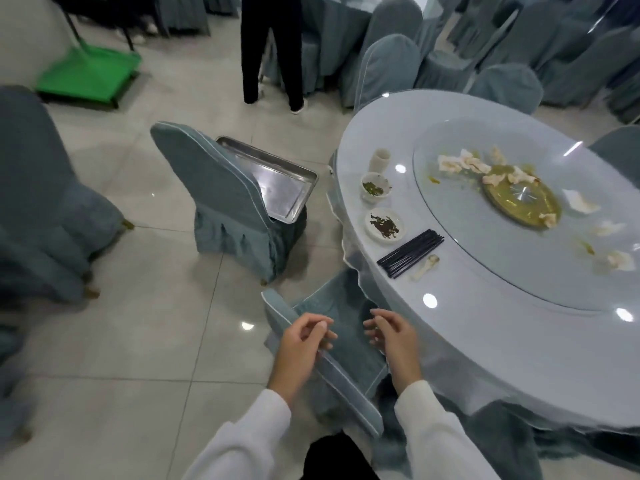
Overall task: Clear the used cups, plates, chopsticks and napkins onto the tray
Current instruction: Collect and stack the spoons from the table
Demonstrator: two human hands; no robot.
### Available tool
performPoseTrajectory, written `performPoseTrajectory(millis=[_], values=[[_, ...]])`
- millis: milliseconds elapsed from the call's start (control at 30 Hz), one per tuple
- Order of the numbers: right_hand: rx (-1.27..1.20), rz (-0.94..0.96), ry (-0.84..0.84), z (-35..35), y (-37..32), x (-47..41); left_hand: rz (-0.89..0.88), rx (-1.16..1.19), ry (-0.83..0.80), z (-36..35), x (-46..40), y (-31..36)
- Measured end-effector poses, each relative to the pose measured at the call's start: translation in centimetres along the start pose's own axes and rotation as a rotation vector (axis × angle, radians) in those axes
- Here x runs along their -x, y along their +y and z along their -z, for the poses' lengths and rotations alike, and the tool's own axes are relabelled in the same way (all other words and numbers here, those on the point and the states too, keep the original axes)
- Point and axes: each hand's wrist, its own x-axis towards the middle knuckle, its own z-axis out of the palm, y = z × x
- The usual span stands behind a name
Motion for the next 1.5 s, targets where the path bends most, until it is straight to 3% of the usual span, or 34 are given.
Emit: performPoseTrajectory(millis=[267,433,1033,1500], values=[[0.137,0.115,-0.186,-8.5,-3.5,-0.1,-0.037,0.075,0.097,7.6,-1.0,1.5],[0.15,0.099,-0.214,-12.2,-4.8,-2.4,-0.022,0.039,0.123,10.2,-4.2,2.6],[-0.038,-0.018,-0.181,-24.9,-10.5,-14.5,0.097,-0.125,0.126,17.2,-22.0,11.4],[-0.074,0.102,-0.049,-41.7,-21.4,-22.3,-0.047,-0.035,0.081,32.1,-36.0,25.4]])
